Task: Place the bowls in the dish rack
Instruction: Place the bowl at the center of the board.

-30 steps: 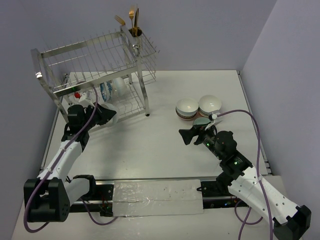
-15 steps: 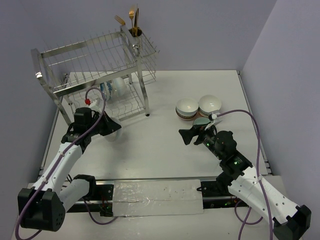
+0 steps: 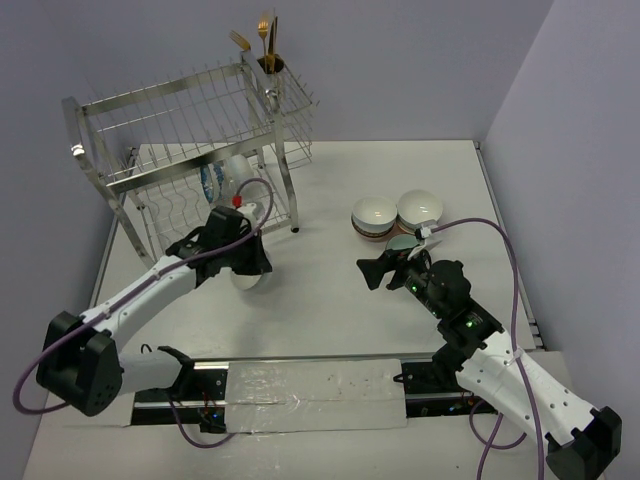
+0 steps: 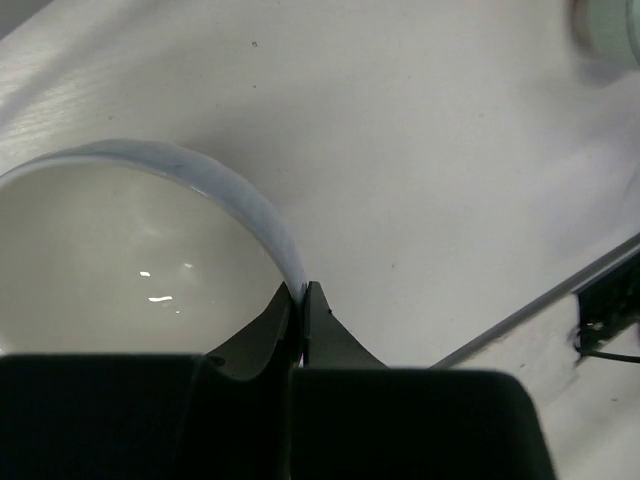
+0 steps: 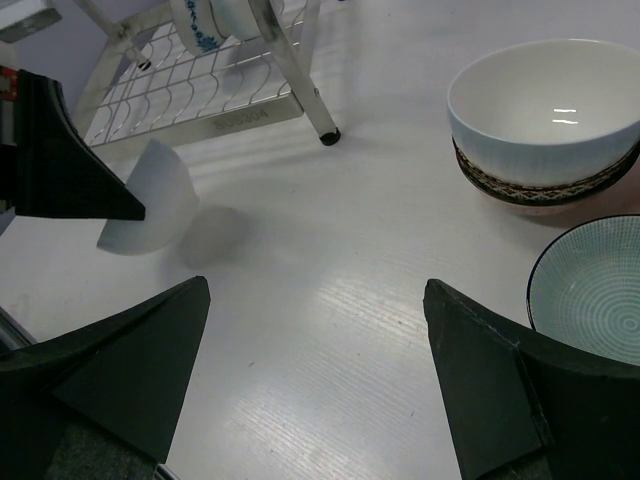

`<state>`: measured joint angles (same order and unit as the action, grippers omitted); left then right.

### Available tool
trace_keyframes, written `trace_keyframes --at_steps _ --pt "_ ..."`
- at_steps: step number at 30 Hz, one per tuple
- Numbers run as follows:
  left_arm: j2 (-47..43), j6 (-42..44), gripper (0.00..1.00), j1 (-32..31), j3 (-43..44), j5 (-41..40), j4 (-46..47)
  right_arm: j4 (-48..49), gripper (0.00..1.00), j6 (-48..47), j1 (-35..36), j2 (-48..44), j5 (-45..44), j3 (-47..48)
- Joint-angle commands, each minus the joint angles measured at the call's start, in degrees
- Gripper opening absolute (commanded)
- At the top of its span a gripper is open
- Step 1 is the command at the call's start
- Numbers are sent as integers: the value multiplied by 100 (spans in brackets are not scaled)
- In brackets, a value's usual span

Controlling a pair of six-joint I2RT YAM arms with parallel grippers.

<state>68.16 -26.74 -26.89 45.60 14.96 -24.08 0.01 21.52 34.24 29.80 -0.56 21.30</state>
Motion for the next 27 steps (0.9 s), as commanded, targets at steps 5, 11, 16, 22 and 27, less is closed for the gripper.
trace_keyframes --at_steps 5,11,16,22,27 --pt "978 512 0 -896 959 -1109 -238 148 95 -86 21 -62 -15 58" --pt "1550 538 5 -1318 1205 -1417 -220 140 95 -86 22 -89 -50 50" --pt "1946 574 9 -1616 1416 -1661 -326 148 95 -86 21 -71 -41 50" --pt "2219 626 15 -1766 1583 -1777 -317 140 95 -78 21 -97 -50 41" --pt "2324 635 23 -1845 1706 -1795 -299 148 95 -78 21 -124 -59 32"
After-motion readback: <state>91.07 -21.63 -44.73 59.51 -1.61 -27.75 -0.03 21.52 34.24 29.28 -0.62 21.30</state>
